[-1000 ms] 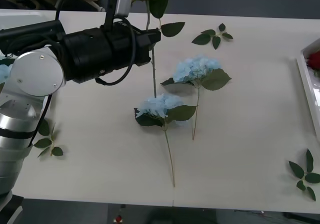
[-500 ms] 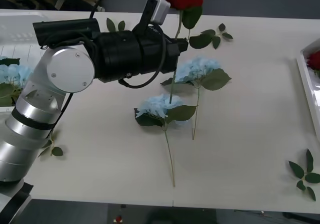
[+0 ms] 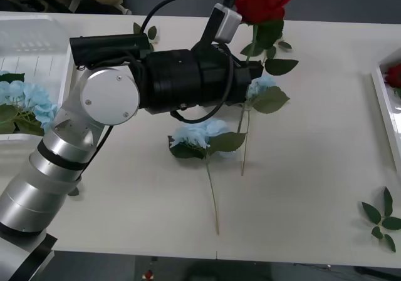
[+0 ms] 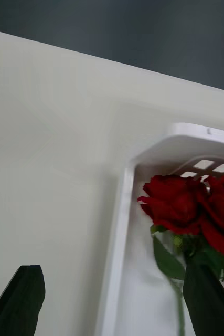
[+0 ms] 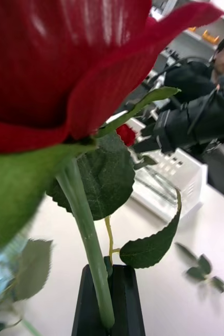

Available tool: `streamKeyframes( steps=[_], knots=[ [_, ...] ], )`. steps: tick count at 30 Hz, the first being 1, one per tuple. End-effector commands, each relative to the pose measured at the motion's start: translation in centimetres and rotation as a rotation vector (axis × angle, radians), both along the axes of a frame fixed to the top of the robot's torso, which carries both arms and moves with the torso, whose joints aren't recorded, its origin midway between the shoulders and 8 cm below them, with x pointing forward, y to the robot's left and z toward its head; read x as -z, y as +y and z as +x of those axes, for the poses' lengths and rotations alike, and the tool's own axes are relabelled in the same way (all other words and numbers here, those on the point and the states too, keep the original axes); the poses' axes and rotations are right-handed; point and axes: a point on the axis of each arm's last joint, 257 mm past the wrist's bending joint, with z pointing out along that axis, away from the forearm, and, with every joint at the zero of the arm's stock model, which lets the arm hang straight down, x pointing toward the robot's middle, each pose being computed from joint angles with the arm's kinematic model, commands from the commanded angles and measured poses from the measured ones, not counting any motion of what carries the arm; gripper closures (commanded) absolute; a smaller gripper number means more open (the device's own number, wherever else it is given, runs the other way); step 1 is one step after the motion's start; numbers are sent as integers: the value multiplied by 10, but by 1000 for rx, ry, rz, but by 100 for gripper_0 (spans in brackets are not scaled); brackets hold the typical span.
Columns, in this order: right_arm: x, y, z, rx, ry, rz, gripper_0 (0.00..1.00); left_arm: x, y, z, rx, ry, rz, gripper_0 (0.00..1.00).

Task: Put the red flowers into the right box and the blue flowers into the left box

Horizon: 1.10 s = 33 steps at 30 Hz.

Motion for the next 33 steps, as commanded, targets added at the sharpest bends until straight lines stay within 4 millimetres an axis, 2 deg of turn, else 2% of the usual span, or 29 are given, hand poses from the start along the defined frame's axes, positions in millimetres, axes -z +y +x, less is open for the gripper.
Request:
streamKeyframes(
  steps=[1, 8, 17, 21, 33],
  knots=[
    [-32, 18, -24, -108, -66, -6, 23, -46, -18, -12, 62, -91, -58, 100],
    [-44, 63, -60, -295, -168, 108, 23, -60, -22, -21, 88, -61, -128, 100],
    [-49, 107, -85, -474, -284, 198, 23, -63, -24, -21, 91, -40, -161, 100],
    [-47, 126, -94, -536, -330, 231, 23, -65, -30, -19, 86, -3, -224, 100],
    [-26, 184, -127, -652, -329, 478, 23, -65, -30, -19, 86, -3, -224, 100]
  ],
)
